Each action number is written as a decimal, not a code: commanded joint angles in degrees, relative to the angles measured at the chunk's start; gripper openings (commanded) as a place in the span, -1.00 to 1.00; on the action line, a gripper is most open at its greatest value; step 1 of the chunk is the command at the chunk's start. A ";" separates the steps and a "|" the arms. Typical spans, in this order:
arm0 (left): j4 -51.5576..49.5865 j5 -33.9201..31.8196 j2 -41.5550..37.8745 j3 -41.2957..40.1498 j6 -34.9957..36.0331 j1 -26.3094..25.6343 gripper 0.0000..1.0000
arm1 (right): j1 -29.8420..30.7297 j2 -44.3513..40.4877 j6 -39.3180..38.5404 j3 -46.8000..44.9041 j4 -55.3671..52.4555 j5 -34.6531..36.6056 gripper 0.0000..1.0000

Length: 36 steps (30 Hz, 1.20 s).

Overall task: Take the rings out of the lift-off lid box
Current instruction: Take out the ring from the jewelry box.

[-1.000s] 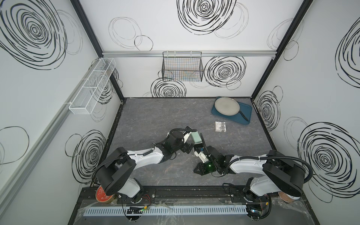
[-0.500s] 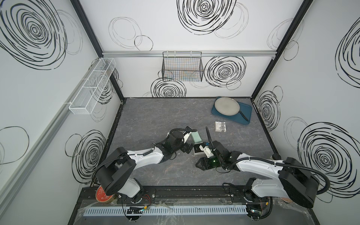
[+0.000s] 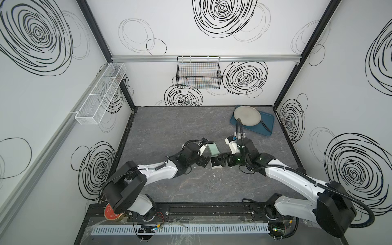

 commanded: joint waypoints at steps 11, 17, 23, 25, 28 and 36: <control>2.09 -0.89 2.38 0.28 -1.14 -0.46 0.99 | 3.92 14.85 5.00 6.50 2.18 7.18 -0.04; 3.23 -0.11 4.60 0.54 -1.91 -0.27 0.99 | 5.81 18.45 7.76 5.51 5.57 7.58 -0.19; 4.48 -0.26 5.75 0.45 -2.77 -0.04 0.99 | 6.05 19.87 8.69 5.14 6.84 7.95 -0.30; 4.89 -0.09 6.18 0.50 -2.99 0.05 0.99 | 6.05 20.34 8.68 5.14 6.85 7.99 -0.31; 5.64 0.26 6.95 0.59 -3.33 0.05 0.99 | 6.02 21.02 8.70 5.21 6.97 8.12 -0.32; 6.82 0.88 8.92 0.94 -3.79 0.09 0.99 | 6.04 22.07 9.03 4.94 7.20 8.30 -0.41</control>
